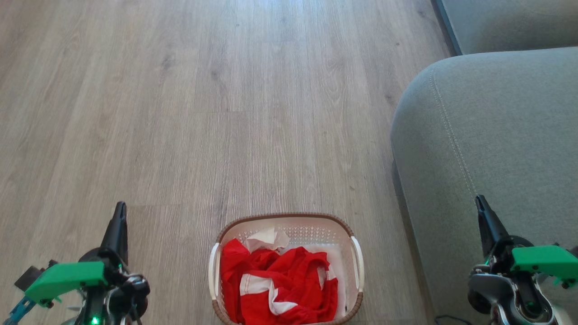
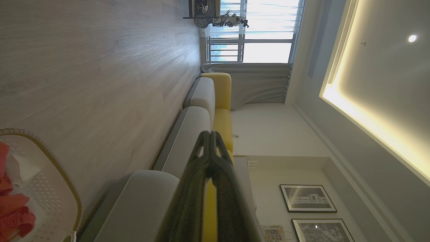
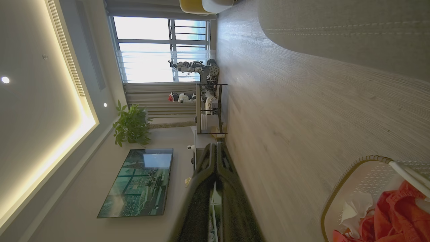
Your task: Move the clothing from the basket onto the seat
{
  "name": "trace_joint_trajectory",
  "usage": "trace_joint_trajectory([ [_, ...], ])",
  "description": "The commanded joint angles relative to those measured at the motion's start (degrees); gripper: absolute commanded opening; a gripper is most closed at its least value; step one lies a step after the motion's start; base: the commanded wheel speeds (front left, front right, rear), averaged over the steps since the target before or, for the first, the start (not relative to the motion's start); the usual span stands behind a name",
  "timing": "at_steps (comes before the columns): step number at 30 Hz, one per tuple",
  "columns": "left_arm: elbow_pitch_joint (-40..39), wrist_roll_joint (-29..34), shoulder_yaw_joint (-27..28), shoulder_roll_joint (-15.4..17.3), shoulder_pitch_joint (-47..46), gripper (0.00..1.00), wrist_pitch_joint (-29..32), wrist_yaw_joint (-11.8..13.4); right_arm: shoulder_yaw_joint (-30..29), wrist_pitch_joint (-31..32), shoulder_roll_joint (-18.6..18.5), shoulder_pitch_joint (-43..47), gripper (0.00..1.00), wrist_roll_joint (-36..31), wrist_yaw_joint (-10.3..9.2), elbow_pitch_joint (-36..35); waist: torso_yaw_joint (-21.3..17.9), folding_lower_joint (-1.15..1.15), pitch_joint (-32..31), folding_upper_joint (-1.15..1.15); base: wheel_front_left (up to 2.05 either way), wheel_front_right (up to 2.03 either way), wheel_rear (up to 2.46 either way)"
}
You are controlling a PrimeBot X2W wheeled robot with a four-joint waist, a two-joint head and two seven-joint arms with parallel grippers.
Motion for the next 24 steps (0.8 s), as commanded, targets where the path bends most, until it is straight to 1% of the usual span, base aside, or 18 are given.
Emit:
trace_joint_trajectory([
  [1, -1.6, 0.3, 2.1, 0.4, -2.9, 0.00, 0.4, -0.4, 1.0, 0.3, -0.1, -2.9, 0.00, 0.3, -0.01, -2.2, 0.0, 0.00, 0.0, 0.00, 0.00, 0.00, 0.00],
  [24, -1.6, 0.3, 2.1, 0.4, -2.9, 0.00, 0.4, -0.4, 1.0, 0.3, -0.1, -2.9, 0.00, 0.3, -0.01, -2.2, 0.0, 0.00, 0.0, 0.00, 0.00, 0.00, 0.00],
])
